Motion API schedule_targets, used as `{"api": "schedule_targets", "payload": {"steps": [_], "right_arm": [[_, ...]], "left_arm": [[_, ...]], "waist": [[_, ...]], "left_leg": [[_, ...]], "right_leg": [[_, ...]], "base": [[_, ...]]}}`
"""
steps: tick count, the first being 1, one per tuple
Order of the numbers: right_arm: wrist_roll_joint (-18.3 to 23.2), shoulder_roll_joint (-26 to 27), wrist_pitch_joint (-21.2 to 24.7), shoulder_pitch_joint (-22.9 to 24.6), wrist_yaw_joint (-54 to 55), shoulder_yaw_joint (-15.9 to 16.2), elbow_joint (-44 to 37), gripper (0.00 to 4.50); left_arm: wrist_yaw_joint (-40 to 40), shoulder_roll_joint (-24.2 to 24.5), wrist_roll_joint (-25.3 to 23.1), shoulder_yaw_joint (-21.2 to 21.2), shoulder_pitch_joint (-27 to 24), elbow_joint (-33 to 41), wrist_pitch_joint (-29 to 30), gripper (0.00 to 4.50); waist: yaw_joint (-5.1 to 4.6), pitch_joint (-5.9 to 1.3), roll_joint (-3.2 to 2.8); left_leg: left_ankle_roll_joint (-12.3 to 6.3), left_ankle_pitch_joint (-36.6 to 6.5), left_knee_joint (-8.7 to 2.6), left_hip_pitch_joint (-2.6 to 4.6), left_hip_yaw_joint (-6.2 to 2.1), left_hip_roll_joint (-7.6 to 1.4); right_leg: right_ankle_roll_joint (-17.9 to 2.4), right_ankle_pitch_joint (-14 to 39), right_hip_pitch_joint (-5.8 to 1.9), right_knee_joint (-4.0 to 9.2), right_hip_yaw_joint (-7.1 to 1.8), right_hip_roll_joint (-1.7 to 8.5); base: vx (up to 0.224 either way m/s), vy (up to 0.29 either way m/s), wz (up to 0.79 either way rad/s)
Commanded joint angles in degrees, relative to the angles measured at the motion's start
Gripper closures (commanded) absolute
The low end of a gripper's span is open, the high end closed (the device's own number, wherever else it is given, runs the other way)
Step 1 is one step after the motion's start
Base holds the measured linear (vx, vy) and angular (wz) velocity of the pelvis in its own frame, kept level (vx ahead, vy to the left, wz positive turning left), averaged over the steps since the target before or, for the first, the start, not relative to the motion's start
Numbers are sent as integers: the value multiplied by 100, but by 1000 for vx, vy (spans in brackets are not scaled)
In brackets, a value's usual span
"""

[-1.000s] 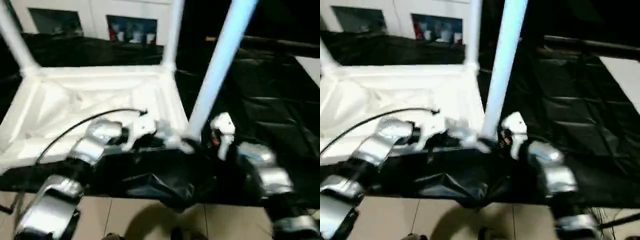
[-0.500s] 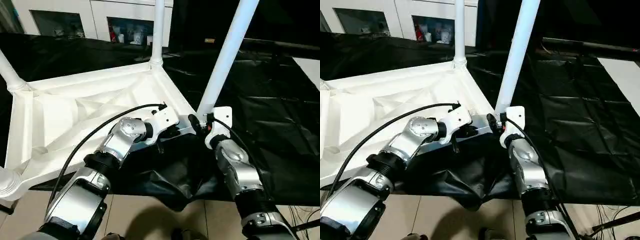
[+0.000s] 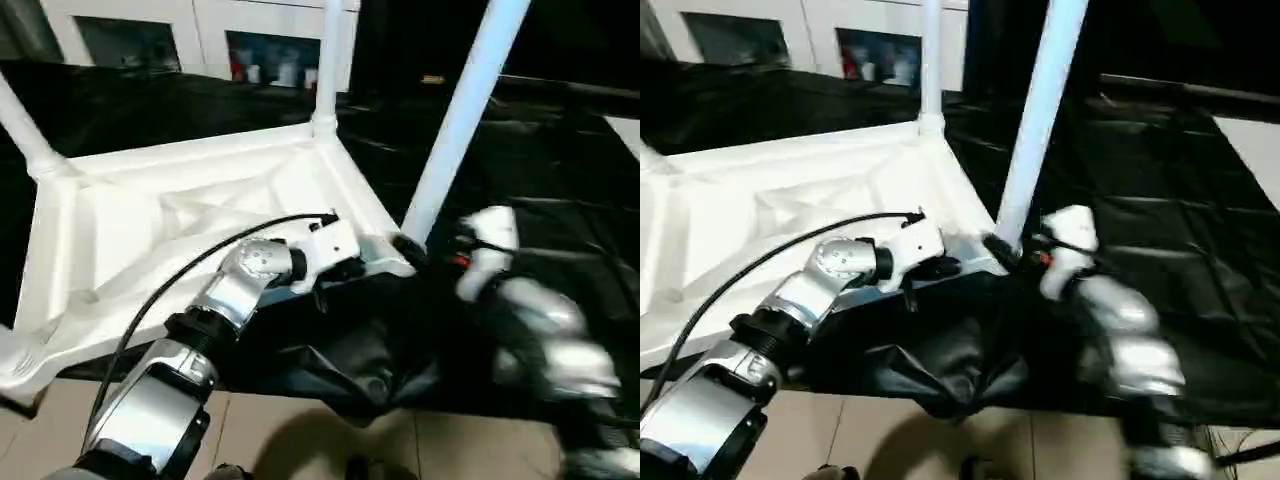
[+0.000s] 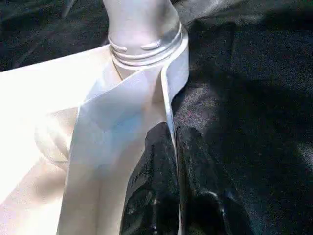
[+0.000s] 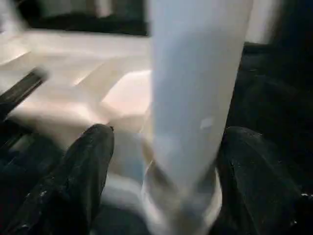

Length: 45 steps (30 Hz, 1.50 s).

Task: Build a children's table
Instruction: Rotate leg to tighten

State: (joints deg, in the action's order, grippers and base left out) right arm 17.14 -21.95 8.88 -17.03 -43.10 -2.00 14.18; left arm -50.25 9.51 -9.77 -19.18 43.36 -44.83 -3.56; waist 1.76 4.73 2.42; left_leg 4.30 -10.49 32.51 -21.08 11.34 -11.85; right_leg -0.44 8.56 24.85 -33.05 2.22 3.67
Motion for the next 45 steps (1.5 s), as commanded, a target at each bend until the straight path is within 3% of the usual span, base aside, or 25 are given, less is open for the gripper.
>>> {"api": "schedule_targets", "payload": {"steps": [1, 4, 8, 9, 11, 13, 17, 22, 23, 25, 27, 28, 31, 33, 34, 37, 40, 41, 44, 45], "right_arm": [[76, -398, 148, 266, -731, 137, -238, 69], [51, -883, 266, 549, -1205, 239, -370, 69], [107, -995, 349, 686, -1316, 285, -519, 69], [116, -985, 363, 710, -1313, 297, -556, 69], [171, -986, 451, 765, -1326, 316, -679, 69], [258, -954, 551, 833, -1358, 331, -811, 61], [454, -961, 729, 928, -1537, 375, -1051, 61], [557, -788, 830, 887, -1474, 374, -1150, 61], [593, -672, 895, 869, -1368, 403, -1248, 61], [604, -511, 939, 832, -1232, 464, -1331, 61], [623, -146, 988, 713, -955, 571, -1348, 61], [623, -146, 988, 713, -955, 571, -1348, 61], [561, 315, 971, 521, -705, 782, -1225, 61], [276, 644, 734, 297, -324, 858, -886, 61], [147, 786, 610, 191, -118, 849, -707, 61], [-25, 1045, 440, -19, 229, 824, -362, 61], [-59, 1496, 142, -341, 594, 784, 110, 61], [-49, 1658, 23, -489, 775, 704, 311, 61], [-1, 1962, -197, -854, 1263, 457, 779, 61], [20, 2008, -224, -943, 1364, 393, 888, 61]], "left_arm": [[-213, -14, 62, -123, -273, -210, -235, 450], [-443, 19, 162, -108, -302, -138, -479, 450], [-359, 60, 131, -100, -293, -113, -754, 450], [-328, 49, 155, -64, -278, -118, -763, 450], [-380, 27, 247, 15, -258, -83, -713, 450], [-537, 16, 394, 102, -246, 56, -502, 406], [-703, 35, 586, 223, -242, 277, -292, 381], [-766, 129, 703, 322, -260, 421, -192, 352], [-847, 219, 779, 381, -302, 585, -42, 317], [-1008, 391, 892, 453, -390, 891, 288, 317], [-1585, 841, 1137, 467, -673, 1574, 903, 312], [-1585, 841, 1137, 467, -673, 1574, 903, 306], [-2354, 1515, 1475, 393, -1157, 2573, 1635, 271], [-2698, 1907, 1726, 379, -1444, 3166, 2075, 272], [-2757, 2036, 1791, 384, -1536, 3361, 2222, 254], [-2716, 2187, 1799, 424, -1673, 3606, 2354, 226], [-2425, 2294, 1640, 501, -1916, 3934, 2457, 218], [-2303, 2317, 1511, 499, -1991, 3981, 2432, 188], [-1939, 2365, 1252, 525, -2116, 4063, 2342, 188], [-1814, 2359, 1192, 542, -2117, 4040, 2311, 181]], "waist": [[1, -287, 92], [18, -275, 106], [8, -264, 105], [10, -270, 104], [9, -269, 107], [24, -278, 97], [17, -321, 70], [9, -344, 51], [17, -356, 27], [11, -365, 35], [-6, -343, 10], [-27, -325, 7], [-42, -325, -26], [-88, -298, -53], [-120, -294, -54], [-126, -283, -89], [-127, -267, -84], [-137, -280, -92], [-176, -298, -46], [-175, -296, -72]], "left_leg": [[-661, -1217, -307, 0, -33, -87], [-719, -1244, -304, -23, -36, -75], [-642, -1380, -310, -8, -56, -78], [-637, -1358, -306, 12, -53, -87], [-642, -1309, -315, -14, -57, -92], [-657, -1232, -314, -11, -55, -96], [-761, -925, -292, -31, -48, -130], [-906, -676, -252, -12, -27, -135], [-929, -592, -246, -12, -29, -138], [-941, -438, -243, -18, -29, -144], [-861, -534, -252, -5, -21, -144], [-767, -606, -281, -24, -32, -151], [-553, -728, -297, 40, -28, -165], [-392, -858, -326, 80, -20, -172], [-341, -858, -340, 45, -27, -164], [-155, -961, -345, 118, 0, -158], [-92, -1017, -370, 84, -3, -146], [-83, -986, -362, 93, -4, -135], [-81, -868, -360, 73, -10, -126], [-88, -815, -354, 70, -11, -118]], "right_leg": [[-711, 2294, -304, 485, -191, 308], [-704, 2429, -314, 506, -179, 311], [-499, 3005, -263, 571, -158, 311], [-514, 2945, -249, 563, -167, 309], [-555, 2789, -266, 538, -163, 301], [-613, 2616, -276, 517, -167, 309], [-1118, 1423, -320, 382, -171, 300], [-1423, 579, -339, 284, -184, 312], [-1491, 401, -359, 254, -190, 322], [-1560, 160, -373, 205, -192, 324], [-1573, 369, -358, 228, -194, 334], [-1560, 574, -365, 231, -200, 341], [-1510, 786, -338, 233, -214, 323], [-1501, 867, -288, 237, -219, 301], [-1511, 890, -303, 219, -222, 307], [-1457, 1004, -263, 249, -238, 284], [-1383, 1026, -294, 248, -243, 285], [-1340, 953, -300, 245, -246, 276], [-1325, 877, -325, 227, -249, 285], [-1321, 833, -330, 212, -256, 277]], "base": [[0, 0, 0], [0, 0, 0], [0, 0, 0], [0, 0, 0], [0, 0, 0], [0, 0, 0], [0, 0, 0], [0, 0, 0], [0, 0, 0], [0, 0, 0], [0, 0, 0], [0, 0, 0], [0, 0, 0], [0, 0, 0], [0, 0, 0], [0, 0, 0], [0, 0, 0], [0, 0, 0], [0, 0, 0], [0, 0, 0]]}}
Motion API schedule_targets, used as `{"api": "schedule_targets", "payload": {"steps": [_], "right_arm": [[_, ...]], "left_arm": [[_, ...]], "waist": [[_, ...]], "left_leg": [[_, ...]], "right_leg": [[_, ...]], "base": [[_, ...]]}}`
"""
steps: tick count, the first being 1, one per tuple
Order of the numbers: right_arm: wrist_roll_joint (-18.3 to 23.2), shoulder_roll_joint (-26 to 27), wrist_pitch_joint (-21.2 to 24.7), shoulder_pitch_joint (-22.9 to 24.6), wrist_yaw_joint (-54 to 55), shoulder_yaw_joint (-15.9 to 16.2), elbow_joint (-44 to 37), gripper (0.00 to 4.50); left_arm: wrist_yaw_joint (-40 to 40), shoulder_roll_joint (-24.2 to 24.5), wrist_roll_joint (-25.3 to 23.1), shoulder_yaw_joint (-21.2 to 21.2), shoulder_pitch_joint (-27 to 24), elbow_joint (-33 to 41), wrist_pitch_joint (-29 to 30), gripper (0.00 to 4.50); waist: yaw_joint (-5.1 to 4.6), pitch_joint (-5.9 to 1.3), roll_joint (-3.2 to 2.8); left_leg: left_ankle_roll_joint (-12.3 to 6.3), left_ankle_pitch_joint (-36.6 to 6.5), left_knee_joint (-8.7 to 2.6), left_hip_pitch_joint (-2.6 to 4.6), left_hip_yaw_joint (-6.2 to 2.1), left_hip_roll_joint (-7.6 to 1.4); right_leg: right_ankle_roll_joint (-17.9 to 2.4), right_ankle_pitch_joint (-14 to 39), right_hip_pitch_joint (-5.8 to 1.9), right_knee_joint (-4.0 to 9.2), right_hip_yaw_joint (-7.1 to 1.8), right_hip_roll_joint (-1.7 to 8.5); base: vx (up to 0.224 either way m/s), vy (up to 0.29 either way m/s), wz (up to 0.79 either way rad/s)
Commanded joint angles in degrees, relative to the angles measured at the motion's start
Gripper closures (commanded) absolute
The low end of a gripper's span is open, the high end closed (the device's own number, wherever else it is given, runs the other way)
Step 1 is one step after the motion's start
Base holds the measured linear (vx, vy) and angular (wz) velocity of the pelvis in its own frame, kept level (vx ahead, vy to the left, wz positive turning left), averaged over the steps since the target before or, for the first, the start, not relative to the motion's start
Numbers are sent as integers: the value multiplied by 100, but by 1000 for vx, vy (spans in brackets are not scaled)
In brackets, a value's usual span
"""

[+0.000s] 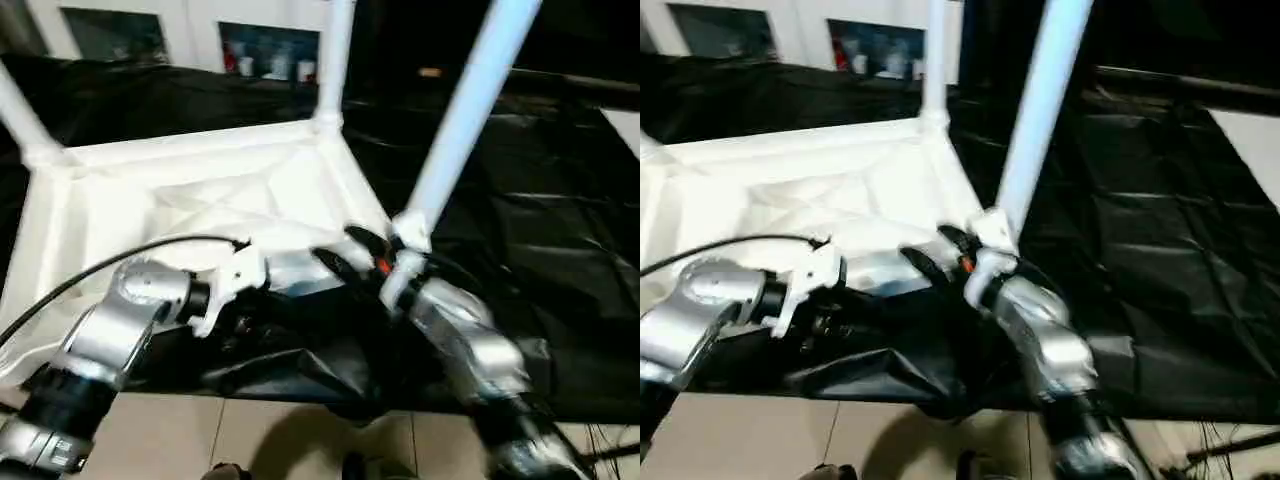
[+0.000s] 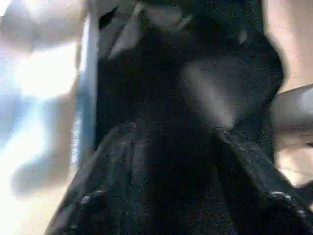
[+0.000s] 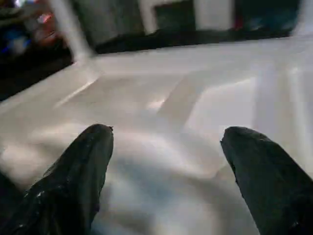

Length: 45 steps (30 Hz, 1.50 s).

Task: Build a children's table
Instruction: Rotate leg to tighten, then rotate table base

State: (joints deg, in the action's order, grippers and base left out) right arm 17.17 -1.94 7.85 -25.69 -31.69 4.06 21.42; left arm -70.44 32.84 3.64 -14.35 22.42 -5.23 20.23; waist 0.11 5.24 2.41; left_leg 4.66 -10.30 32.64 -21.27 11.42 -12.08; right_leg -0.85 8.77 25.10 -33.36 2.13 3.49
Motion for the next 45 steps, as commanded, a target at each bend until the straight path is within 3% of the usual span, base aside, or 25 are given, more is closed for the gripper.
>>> {"api": "schedule_targets", "payload": {"steps": [1, 2, 11, 17, 28, 37, 45], "right_arm": [[18, 8, -121, -77, 222, -213, 164, 61], [92, 180, -342, -436, 731, -583, 624, 61], [77, -11, -1077, -1000, 1727, -1298, 1643, 61], [55, -359, -1437, -1226, 2070, -1690, 2211, 61], [-18, -864, -1897, -1457, 2217, -1913, 2794, 61], [-16, -1084, -2076, -1514, 2265, -2036, 3026, 61], [-45, -1111, -2261, -1532, 2303, -2087, 3195, 61]], "left_arm": [[204, 26, -149, 60, -23, 80, -68, 181], [539, 85, -306, 81, -11, -11, -51, 181], [935, 177, -607, 13, -81, -75, -188, 181], [1091, 249, -705, -67, -126, -178, -323, 181], [1268, 301, -864, -70, -161, -287, -545, 181], [1490, 231, -884, -59, -28, -478, -951, 181], [1923, 253, -1146, 8, 64, -868, -1647, 181]], "waist": [[-5, -353, -80], [-16, -364, -53], [26, -376, -49], [138, -406, -41], [150, -432, -21], [134, -423, -1], [145, -386, -14]], "left_leg": [[-137, -818, -359, 101, -13, -95], [-160, -720, -349, 90, -8, -91], [-34, -967, -326, 117, 4, -75], [-50, -927, -298, 125, 22, -63], [-164, -800, -251, 77, 17, -50], [-203, -944, -231, 54, 12, -32], [-117, -1295, -239, 80, -2, -44]], "right_leg": [[-1280, 748, -352, 237, -247, 288], [-1311, 599, -352, 208, -254, 295], [-1152, 1062, -323, 230, -256, 279], [-1101, 958, -318, 199, -250, 256], [-1161, 775, -348, 157, -237, 253], [-1084, 1057, -342, 188, -230, 249], [-969, 1574, -279, 239, -217, 244]], "base": [[0, 0, 0], [0, 0, 0], [0, 0, 0], [0, 0, 0], [0, 0, 0], [0, 0, 0], [0, 0, 0]]}}
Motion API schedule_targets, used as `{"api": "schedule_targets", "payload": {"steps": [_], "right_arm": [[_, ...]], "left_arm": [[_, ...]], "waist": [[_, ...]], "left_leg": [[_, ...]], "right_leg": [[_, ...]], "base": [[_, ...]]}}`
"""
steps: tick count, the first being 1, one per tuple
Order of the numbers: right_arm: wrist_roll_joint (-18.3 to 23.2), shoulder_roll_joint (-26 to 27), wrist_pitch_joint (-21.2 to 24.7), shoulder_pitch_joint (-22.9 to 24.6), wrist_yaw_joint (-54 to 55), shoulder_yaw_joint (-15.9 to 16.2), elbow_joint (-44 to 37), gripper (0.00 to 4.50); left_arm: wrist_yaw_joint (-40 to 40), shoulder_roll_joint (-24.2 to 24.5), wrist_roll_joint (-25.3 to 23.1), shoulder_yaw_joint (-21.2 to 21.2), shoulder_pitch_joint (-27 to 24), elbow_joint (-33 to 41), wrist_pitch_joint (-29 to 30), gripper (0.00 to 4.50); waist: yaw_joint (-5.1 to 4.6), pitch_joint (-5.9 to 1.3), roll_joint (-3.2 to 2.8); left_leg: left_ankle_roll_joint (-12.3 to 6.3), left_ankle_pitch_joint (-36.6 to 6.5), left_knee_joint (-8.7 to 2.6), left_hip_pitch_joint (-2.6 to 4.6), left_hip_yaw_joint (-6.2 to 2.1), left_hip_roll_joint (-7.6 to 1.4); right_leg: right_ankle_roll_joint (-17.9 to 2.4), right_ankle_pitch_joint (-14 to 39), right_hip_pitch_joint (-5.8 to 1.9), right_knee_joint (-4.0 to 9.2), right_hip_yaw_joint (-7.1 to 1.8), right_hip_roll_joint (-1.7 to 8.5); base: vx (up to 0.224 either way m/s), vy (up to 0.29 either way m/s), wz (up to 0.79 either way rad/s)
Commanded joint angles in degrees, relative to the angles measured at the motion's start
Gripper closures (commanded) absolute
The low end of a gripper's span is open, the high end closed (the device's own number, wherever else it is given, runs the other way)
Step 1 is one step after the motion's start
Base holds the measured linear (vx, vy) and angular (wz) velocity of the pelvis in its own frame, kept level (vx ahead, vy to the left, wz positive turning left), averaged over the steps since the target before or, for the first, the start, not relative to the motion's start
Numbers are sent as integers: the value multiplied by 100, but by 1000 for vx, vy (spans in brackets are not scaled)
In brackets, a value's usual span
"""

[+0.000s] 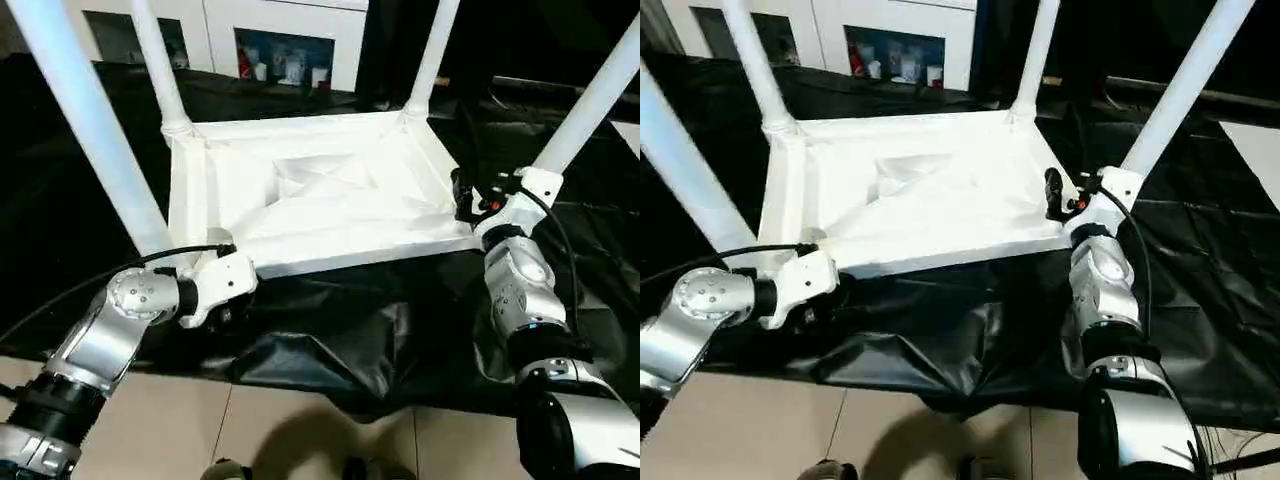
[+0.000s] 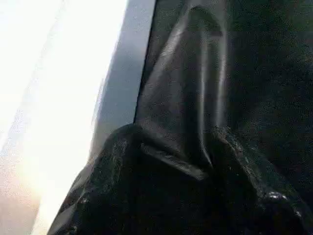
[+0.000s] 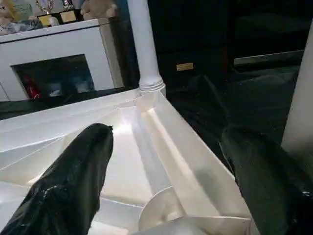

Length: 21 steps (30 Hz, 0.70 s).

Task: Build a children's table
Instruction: Rotate table base

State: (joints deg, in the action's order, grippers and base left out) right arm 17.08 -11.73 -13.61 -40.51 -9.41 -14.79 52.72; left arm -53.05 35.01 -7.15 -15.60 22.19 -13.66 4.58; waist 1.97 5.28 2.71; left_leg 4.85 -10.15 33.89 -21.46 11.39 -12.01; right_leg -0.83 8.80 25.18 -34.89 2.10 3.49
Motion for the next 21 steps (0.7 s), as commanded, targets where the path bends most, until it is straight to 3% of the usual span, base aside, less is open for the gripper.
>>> {"api": "schedule_targets", "payload": {"steps": [1, 8, 9, 10, 14, 18, 21], "right_arm": [[-38, -132, -118, -47, 69, -202, 68, 61], [-52, -202, -204, -35, 78, -220, 165, 61], [-43, -266, -237, -66, 86, -239, 216, 61], [-54, -319, -261, -85, 107, -251, 245, 61], [-53, -532, -320, -163, 198, -364, 375, 61], [-50, -614, -327, -178, 219, -438, 409, 61], [-35, -587, -299, -152, 134, -434, 376, 61]], "left_arm": [[201, 40, -74, 139, 87, -30, -94, 181], [330, 80, -58, 224, 81, -194, -433, 181], [361, 88, -16, 291, 82, -275, -578, 181], [379, 86, 43, 359, 76, -293, -628, 181], [304, 121, 351, 573, 6, -313, -893, 181], [222, 198, 434, 617, -74, -332, -1055, 181], [-29, 141, 815, 741, -213, -171, -1063, 181]], "waist": [[-43, -394, -45], [-36, -406, -62], [-28, -409, -103], [-36, -408, -83], [6, -418, -100], [11, -413, -106], [-1, -417, -117]], "left_leg": [[-120, -1317, -367, 90, -7, -53], [-156, -1153, -363, 78, -8, -53], [-156, -1171, -359, 87, -9, -51], [-150, -1205, -359, 81, -4, -47], [-138, -1194, -347, 107, 10, -49], [-162, -1110, -348, 82, 4, -48], [-159, -1088, -347, 64, 3, -44]], "right_leg": [[-956, 1612, -294, 391, -213, 254], [-1064, 1240, -306, 350, -211, 246], [-1091, 1214, -304, 349, -212, 250], [-1111, 1225, -308, 359, -209, 249], [-1199, 1041, -302, 335, -209, 235], [-1206, 875, -319, 314, -203, 228], [-1251, 846, -334, 297, -206, 242]], "base": [[0, 0, 0], [0, 0, 0], [0, 0, 0], [0, 0, 0], [0, 0, 0], [0, 0, 0], [0, 0, 0]]}}
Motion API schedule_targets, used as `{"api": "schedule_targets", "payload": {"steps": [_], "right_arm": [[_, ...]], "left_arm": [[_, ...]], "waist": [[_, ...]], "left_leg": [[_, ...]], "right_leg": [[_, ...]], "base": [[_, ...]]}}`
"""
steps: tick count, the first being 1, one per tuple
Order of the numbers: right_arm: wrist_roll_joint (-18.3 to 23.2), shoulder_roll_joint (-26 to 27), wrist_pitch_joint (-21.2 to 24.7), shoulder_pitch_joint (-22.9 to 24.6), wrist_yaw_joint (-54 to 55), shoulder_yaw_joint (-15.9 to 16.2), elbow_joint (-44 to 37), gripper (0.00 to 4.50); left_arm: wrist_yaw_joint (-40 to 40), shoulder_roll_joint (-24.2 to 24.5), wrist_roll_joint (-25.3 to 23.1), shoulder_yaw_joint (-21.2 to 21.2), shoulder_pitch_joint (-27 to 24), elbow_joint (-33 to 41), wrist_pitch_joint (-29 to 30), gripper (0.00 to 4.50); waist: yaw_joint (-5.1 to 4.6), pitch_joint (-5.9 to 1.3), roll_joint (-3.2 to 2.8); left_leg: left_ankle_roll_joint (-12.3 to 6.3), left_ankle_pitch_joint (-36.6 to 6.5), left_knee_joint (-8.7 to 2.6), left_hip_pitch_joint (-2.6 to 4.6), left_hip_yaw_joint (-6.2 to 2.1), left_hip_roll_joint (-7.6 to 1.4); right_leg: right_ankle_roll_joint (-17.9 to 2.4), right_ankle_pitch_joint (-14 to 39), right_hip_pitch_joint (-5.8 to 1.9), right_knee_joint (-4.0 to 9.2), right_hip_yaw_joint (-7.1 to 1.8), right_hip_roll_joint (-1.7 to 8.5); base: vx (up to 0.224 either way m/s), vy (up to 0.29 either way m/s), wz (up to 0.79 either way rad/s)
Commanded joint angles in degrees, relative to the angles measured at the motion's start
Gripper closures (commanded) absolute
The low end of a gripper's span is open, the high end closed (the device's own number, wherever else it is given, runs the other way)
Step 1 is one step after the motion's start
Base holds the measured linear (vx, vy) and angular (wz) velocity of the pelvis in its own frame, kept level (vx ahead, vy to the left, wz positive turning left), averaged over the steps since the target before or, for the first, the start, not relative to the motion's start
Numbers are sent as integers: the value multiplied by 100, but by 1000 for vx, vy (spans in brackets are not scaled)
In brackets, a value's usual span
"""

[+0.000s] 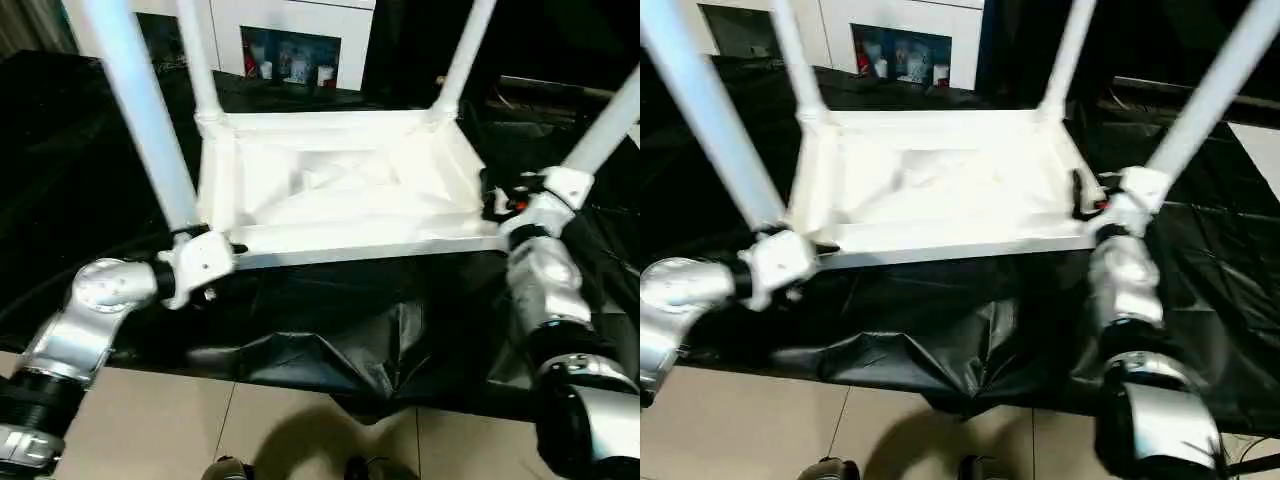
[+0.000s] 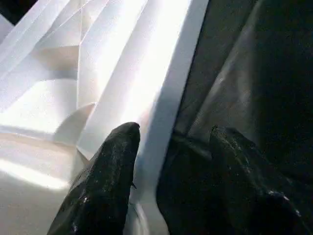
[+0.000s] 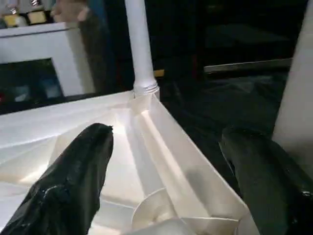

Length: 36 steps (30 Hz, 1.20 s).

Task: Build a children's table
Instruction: Rotate table base

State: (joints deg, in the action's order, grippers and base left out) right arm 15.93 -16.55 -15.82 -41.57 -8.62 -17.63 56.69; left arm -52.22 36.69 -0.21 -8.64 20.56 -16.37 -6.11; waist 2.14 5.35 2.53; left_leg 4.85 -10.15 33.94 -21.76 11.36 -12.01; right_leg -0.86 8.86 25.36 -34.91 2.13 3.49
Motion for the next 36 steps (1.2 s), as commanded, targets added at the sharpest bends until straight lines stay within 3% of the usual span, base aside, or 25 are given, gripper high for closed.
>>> {"api": "schedule_targets", "payload": {"steps": [1, 2, 3, 5, 10, 11, 12, 16, 20, 23, 25, 29, 36], "right_arm": [[85, -80, -69, -37, 5, -127, -37, 61], [63, -36, -50, -17, -83, -58, -71, 61], [63, -36, -50, -17, -83, -58, -71, 61], [-19, 79, 21, 45, -425, 196, -195, 61], [-134, 263, 174, 200, -946, 574, -471, 61], [-160, 342, 244, 282, -1078, 684, -598, 61], [-227, 435, 314, 396, -1104, 782, -728, 61], [-380, 623, 256, 676, -746, 859, -941, 61], [-485, 883, 161, 1253, 162, 701, -1521, 61], [-499, 1005, 202, 1569, 414, 635, -1864, 61], [-685, 1079, 102, 1962, 538, 665, -2274, 61], [-963, 1023, -41, 2312, 871, 594, -2480, 61], [-877, 773, 405, 2240, 981, 545, -2258, 61]], "left_arm": [[-233, -37, 253, 74, -93, 159, 27, 181], [-502, -55, 574, 153, -207, 336, 195, 181], [-502, -55, 574, 153, -207, 336, 195, 181], [-1466, 154, 1559, 289, -630, 1067, 1158, 181], [-1893, 550, 2033, 505, -948, 1352, 1609, 181], [-2013, 696, 2180, 606, -1031, 1393, 1755, 181], [-2156, 904, 2344, 722, -1152, 1432, 1880, 181], [-2363, 1259, 2590, 1094, -1342, 1341, 2030, 181], [-1957, 1215, 2759, 2007, -1058, 542, 1917, 164], [-1786, 1106, 2915, 2258, -930, 343, 1779, 144], [-1806, 931, 3278, 2464, -795, 222, 1699, 134], [-1837, 630, 3668, 2581, -526, -20, 1685, 108], [-1967, 241, 3498, 2437, -43, -510, 1675, 65]], "waist": [[-29, -423, -91], [-42, -414, -111], [-42, -414, -111], [-65, -406, -105], [-107, -367, -99], [-139, -340, -120], [-154, -333, -96], [-181, -315, -128], [-163, -291, -116], [-146, -298, -110], [-149, -297, -95], [-160, -294, -88], [-166, -291, -83]], "left_leg": [[-162, -1099, -354, 89, 6, -45], [-171, -1136, -355, 98, 6, -49], [-171, -1136, -355, 98, 6, -49], [-148, -1109, -368, 71, 0, -67], [-172, -1376, -374, 91, 6, -55], [-129, -1541, -396, 124, -8, -63], [-114, -1576, -397, 128, -4, -61], [-6, -1659, -427, 147, -23, -67], [95, -1711, -451, 175, -14, -42], [117, -1691, -461, 171, -24, -46], [110, -1676, -470, 143, -38, -48], [107, -1694, -467, 137, -29, -37], [62, -1849, -444, 177, -22, -22]], "right_leg": [[-1251, 845, -353, 304, -207, 238], [-1272, 877, -341, 311, -209, 241], [-1272, 877, -341, 311, -209, 241], [-1375, 816, -354, 279, -218, 260], [-1283, 1167, -334, 328, -225, 240], [-1181, 1557, -300, 379, -220, 233], [-1160, 1631, -293, 387, -223, 224], [-1070, 1833, -266, 401, -233, 230], [-932, 1838, -245, 423, -241, 209], [-869, 1723, -258, 412, -249, 216], [-881, 1698, -281, 393, -250, 233], [-899, 1657, -273, 393, -260, 236], [-695, 2124, -250, 461, -264, 233]], "base": [[0, 0, 0], [0, 0, 0], [0, 0, 0], [0, 0, 0], [0, 0, 0], [0, 0, 0], [0, 0, 0], [0, 0, 0], [0, 0, 0], [0, 0, 0], [0, 0, 0], [0, 0, 0], [0, 0, 0]]}}
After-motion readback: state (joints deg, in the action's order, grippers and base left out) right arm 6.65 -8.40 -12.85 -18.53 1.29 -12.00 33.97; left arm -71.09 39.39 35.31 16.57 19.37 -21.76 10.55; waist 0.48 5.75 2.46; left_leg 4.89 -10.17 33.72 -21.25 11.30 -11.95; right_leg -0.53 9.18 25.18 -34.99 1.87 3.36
